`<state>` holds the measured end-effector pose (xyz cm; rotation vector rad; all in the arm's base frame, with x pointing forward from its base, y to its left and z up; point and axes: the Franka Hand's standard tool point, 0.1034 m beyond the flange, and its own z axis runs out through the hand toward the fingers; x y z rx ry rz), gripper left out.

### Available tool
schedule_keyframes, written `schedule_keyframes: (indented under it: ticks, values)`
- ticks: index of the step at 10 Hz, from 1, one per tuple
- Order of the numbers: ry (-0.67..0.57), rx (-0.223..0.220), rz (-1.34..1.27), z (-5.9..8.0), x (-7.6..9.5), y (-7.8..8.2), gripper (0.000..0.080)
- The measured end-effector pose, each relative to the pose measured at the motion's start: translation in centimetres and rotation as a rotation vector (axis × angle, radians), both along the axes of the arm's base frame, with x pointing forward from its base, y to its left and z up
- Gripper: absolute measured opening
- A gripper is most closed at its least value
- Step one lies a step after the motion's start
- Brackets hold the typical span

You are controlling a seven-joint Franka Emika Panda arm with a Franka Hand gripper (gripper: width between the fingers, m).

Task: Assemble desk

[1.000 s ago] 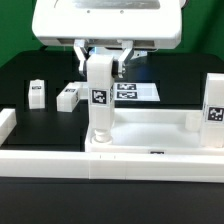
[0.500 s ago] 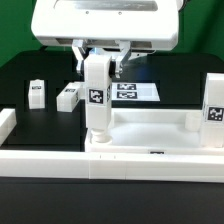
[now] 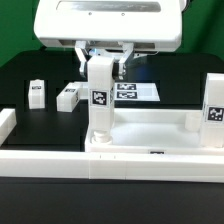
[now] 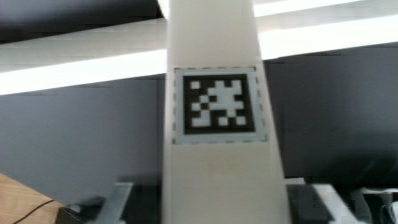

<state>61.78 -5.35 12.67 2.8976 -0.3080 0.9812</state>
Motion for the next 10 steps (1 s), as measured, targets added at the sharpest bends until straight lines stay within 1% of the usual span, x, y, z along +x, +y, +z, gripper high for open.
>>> schedule_keyframes:
  ticks: [3,7,9,10]
  values:
    - [0.008,-0.005,-0.001,-0.9,-0.3,-0.1,0.029]
    - [-0.007,-0.014,0.0,-1.0,-0.5,0.0,0.029]
    - [-0.003,-0.014,0.001,-1.4,-0.7,0.1,0.029]
    - [0.024,-0.002,0.002,-1.6,-0.7,0.2,0.0356]
